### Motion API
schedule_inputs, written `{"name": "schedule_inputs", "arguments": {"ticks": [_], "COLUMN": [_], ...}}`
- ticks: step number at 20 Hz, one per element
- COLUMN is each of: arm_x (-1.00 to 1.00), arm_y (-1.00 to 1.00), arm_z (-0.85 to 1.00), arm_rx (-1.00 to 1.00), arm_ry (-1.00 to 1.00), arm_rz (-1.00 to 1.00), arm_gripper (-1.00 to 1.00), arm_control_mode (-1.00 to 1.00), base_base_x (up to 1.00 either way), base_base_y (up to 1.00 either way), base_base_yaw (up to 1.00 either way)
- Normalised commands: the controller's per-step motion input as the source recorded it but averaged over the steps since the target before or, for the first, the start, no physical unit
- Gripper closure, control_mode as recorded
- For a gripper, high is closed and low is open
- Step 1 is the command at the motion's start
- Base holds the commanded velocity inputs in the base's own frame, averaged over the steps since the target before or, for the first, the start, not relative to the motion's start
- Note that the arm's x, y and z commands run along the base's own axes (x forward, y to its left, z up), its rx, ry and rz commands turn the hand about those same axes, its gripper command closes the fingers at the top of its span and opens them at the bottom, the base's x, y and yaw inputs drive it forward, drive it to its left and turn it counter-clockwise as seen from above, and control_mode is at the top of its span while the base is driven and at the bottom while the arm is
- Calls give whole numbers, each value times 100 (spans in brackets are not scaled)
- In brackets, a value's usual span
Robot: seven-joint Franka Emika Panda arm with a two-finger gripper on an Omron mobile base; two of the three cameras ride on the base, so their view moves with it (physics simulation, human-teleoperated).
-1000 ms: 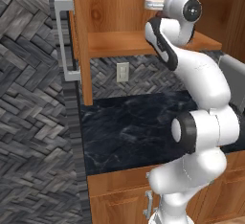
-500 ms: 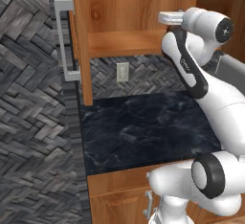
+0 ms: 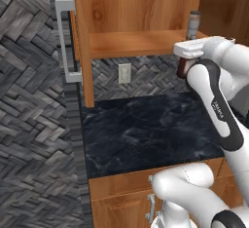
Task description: The dining table condiment station is running low on ketchup. Refill the condiment station by opening the cabinet and taking the ketchup from the cabinet and placing it on the dining table.
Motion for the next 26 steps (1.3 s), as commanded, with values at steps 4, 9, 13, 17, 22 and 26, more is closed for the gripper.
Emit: {"name": "schedule_inputs", "arguments": {"ticks": [4,9,13,17,22,26], "arm_x": [-59,-4,-7,0,0,0], "arm_y": [30,18,11,0,0,0], "arm_z": [-44,-15,-1,0,0,0], "arm_rx": [-1,-8,-6,0,0,0], "arm_ry": [1,0,-1,0,0,0], "arm_rz": [2,4,0,0,0,0], "arm_gripper": [100,100,100,100,100,100], "arm_control_mode": [-100,-100,100,100,100,100], "base_base_x": [0,0,-23,-55,-24,-12], "base_base_y": [0,0,12,1,0,0], "base_base_yaw": [0,0,-8,-72,-96,-99]}}
